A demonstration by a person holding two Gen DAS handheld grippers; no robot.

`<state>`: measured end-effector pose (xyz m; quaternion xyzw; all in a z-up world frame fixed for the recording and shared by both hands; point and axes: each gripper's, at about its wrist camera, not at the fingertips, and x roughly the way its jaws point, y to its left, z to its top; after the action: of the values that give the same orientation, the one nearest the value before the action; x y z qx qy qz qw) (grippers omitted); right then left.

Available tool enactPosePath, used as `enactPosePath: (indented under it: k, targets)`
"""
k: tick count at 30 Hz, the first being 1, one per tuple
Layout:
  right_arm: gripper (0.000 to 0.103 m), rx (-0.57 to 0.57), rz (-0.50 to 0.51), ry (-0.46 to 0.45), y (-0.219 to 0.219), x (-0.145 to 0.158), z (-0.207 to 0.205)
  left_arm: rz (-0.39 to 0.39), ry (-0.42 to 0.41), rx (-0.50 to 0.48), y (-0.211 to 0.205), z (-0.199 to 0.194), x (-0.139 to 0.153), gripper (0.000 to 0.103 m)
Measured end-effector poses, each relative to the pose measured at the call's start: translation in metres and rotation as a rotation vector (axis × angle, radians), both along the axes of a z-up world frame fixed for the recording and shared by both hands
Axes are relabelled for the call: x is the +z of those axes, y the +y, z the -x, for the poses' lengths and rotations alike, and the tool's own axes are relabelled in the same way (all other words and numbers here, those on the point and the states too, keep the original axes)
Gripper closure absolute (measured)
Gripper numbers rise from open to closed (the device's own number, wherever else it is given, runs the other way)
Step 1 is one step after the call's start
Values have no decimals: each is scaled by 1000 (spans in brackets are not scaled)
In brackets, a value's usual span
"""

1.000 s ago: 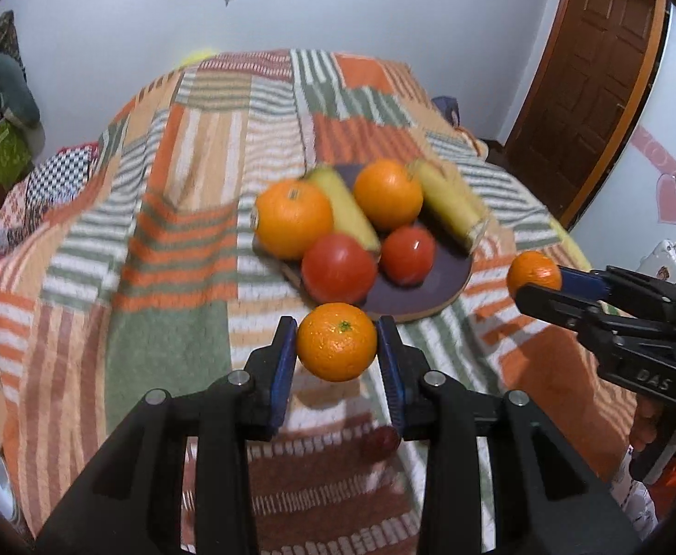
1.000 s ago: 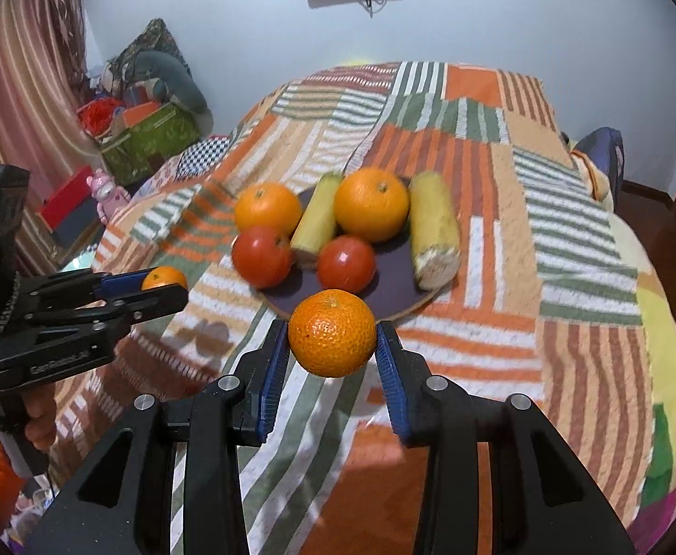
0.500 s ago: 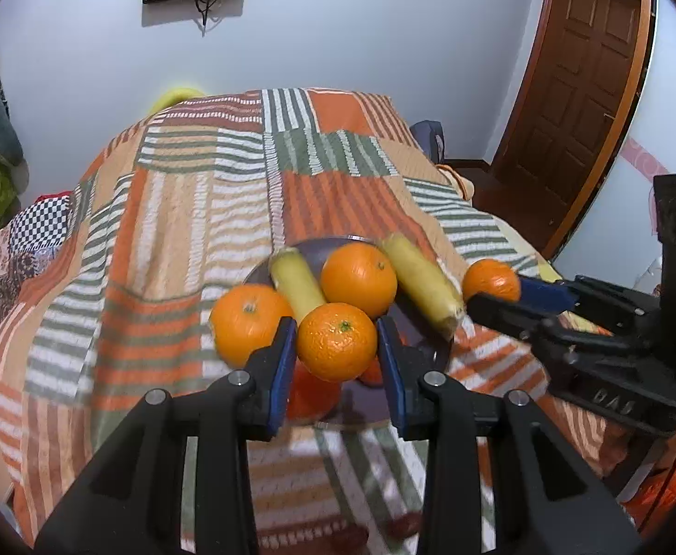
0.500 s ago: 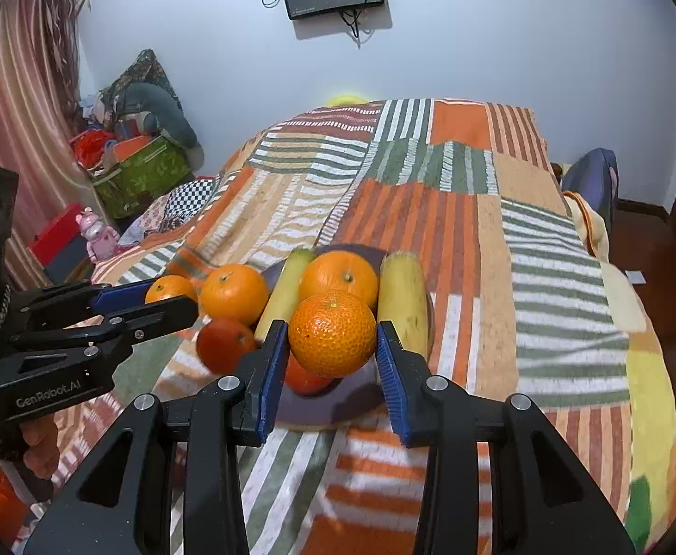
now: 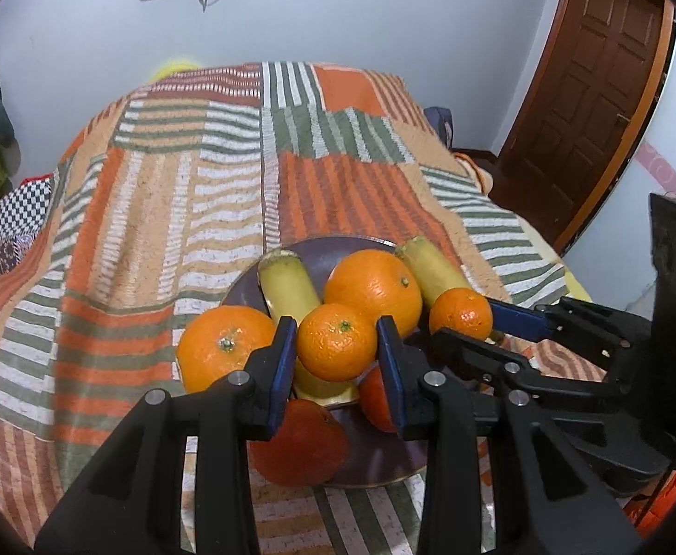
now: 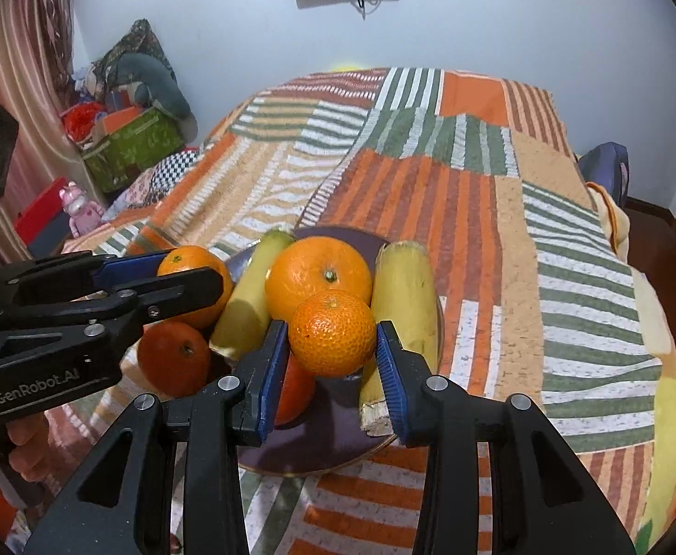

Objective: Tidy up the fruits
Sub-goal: 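Place the tangerine on the plate with the right tool while the left tool places its tangerine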

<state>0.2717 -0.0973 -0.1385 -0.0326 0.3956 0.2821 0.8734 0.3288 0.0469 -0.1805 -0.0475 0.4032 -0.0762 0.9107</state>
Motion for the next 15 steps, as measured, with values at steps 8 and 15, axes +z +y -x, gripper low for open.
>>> enactPosePath:
  k: [8, 15]
  targets:
    - [68, 29, 13, -7, 5, -3, 2, -17, 22, 6, -1, -6, -14, 68]
    - [68, 40, 13, 15, 8, -6, -1, 6, 50, -1, 1, -6, -14, 68]
